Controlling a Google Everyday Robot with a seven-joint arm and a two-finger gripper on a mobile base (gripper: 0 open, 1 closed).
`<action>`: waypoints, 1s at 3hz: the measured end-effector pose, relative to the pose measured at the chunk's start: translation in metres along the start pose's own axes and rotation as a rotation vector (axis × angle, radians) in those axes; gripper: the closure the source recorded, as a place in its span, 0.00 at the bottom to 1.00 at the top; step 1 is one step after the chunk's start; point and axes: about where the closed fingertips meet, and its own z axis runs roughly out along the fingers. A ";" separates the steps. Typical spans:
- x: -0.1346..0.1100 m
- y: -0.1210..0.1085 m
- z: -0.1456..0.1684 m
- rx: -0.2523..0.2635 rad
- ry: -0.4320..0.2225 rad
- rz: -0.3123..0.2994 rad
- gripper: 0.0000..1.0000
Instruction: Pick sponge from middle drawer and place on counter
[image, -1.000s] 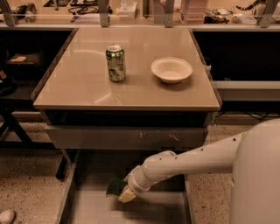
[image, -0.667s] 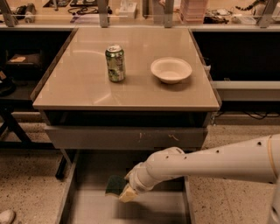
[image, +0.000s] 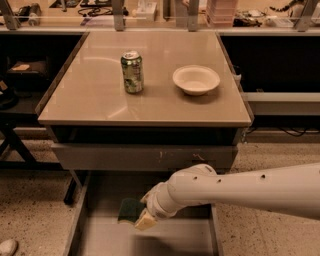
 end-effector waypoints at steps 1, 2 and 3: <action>-0.017 0.020 -0.024 -0.001 0.007 -0.035 1.00; -0.052 0.045 -0.062 0.001 0.005 -0.107 1.00; -0.094 0.059 -0.097 0.014 0.011 -0.199 1.00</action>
Offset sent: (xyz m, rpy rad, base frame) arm -0.0705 0.0395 0.1526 -0.0166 -0.1182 0.1796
